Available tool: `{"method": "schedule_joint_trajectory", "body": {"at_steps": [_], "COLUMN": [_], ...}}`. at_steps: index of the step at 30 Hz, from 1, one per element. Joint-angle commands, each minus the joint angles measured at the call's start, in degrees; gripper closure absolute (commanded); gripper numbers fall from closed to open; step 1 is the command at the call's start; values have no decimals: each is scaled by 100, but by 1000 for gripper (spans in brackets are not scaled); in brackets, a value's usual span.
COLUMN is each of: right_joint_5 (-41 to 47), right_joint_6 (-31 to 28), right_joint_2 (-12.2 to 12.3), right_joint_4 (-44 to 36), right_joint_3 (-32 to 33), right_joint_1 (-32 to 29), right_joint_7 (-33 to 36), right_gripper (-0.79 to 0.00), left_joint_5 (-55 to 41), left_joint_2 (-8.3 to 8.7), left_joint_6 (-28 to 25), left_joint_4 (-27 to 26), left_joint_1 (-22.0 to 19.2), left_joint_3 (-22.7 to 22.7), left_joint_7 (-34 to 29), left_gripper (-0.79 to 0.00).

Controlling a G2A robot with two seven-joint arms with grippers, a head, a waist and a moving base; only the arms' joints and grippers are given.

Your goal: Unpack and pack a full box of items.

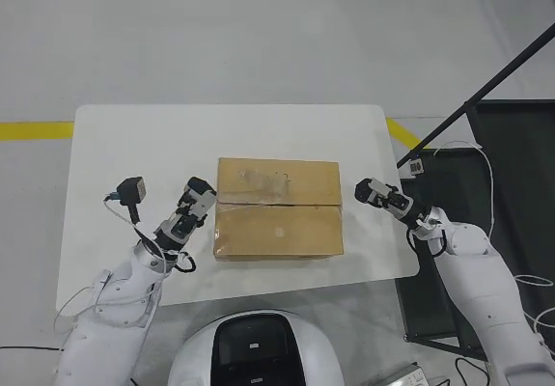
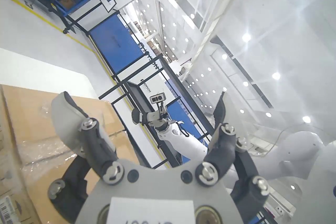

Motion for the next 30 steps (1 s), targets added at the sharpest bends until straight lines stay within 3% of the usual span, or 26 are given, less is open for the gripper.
{"method": "schedule_joint_trajectory", "body": {"at_steps": [1, 13, 18, 24, 30], "right_joint_5": [-50, -212, -221, -214, -198], "right_joint_6": [-3, 68, 114, 202, 239], "right_joint_2": [0, -8, -21, -32, -47], "right_joint_4": [-35, -141, -110, -60, -25], "right_joint_3": [1, -46, -114, -187, -268], "right_joint_1": [-21, -153, -110, -20, 72], "right_joint_7": [-41, -209, -217, -159, -99], "right_gripper": [-785, -785, -785, -785, -785], "left_joint_5": [308, 2968, 3890, 4568, 4764], "left_joint_2": [-9, -114, -193, -306, -318], "left_joint_6": [-25, 859, 1036, 1382, 1431], "left_joint_4": [100, 153, 503, 908, 953], "left_joint_1": [-68, -643, -1024, -1431, -1476], "left_joint_3": [54, 914, 1315, 1730, 1776], "left_joint_7": [100, 487, 1023, 1585, 1737], "left_gripper": [-785, -785, -785, -785, -785]}}
